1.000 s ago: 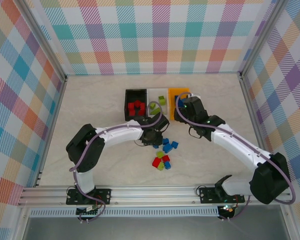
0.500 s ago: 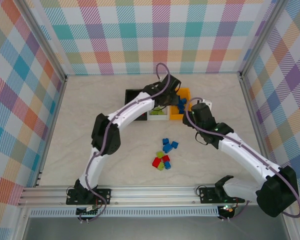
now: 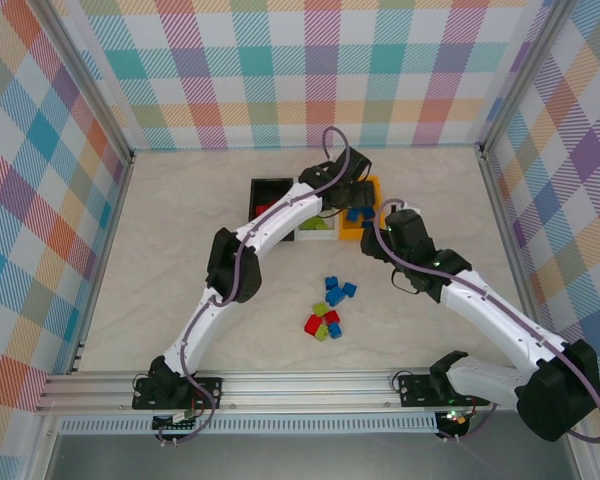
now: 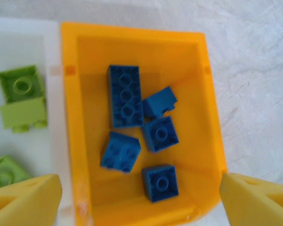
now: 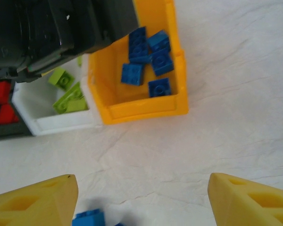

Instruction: Sort the legos into containers by color

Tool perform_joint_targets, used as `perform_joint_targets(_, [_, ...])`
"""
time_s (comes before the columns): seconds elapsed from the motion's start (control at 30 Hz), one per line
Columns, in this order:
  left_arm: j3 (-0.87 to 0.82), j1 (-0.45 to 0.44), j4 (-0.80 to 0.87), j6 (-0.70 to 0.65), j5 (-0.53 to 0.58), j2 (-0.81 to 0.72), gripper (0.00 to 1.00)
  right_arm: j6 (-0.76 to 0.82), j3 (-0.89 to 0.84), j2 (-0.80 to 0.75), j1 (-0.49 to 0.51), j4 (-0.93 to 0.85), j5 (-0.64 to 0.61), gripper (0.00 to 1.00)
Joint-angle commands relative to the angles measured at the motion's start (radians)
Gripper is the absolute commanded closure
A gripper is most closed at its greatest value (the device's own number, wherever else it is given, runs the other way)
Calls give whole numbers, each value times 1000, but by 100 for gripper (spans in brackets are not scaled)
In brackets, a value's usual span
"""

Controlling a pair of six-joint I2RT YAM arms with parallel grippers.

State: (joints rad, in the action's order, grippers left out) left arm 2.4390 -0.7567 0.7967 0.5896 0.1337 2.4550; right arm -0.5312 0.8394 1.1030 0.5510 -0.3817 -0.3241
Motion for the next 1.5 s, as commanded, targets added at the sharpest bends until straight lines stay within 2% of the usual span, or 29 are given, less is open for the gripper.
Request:
perform_joint_targets(0.0, [-216, 6, -81, 20, 29, -271, 7, 34, -4, 28, 16, 13, 144, 28])
perform_joint_targets(0.1, [-527, 18, -207, 47, 76, -511, 0, 52, 11, 101, 59, 11, 201, 28])
perform_joint_targets(0.23, [-880, 20, -275, 79, 140, -787, 0, 69, 73, 250, 126, -12, 237, 26])
perform_joint_targets(0.4, [-1245, 20, -260, 121, 201, -1080, 0, 41, 171, 469, 192, -39, 164, 27])
perform_joint_targets(0.53, [-1457, 21, -236, 168, 216, -1260, 0, 17, 231, 595, 210, -64, 105, 31])
perform_joint_targets(0.63, [-1536, 21, -206, 188, 237, -1323, 0, 10, 252, 642, 227, -94, 70, 34])
perform_joint_targets(0.87, [-1604, 23, -201, 202, 267, -1338, 0, -22, 258, 690, 271, -128, 62, 43])
perform_joint_targets(1.07, [-1601, 24, -200, 189, 267, -1322, 0, -34, 255, 691, 285, -112, 71, 59])
perform_joint_targets(1.2, [-1595, 26, -191, 179, 272, -1329, 0, -33, 251, 648, 285, -102, 51, 66])
perform_joint_targets(1.33, [-1593, 25, -192, 175, 265, -1335, 0, -3, 276, 559, 277, -115, -1, 69])
perform_joint_targets(1.47, [-1587, 25, -211, 147, 218, -1324, 0, 50, 320, 447, 195, -120, -24, 69])
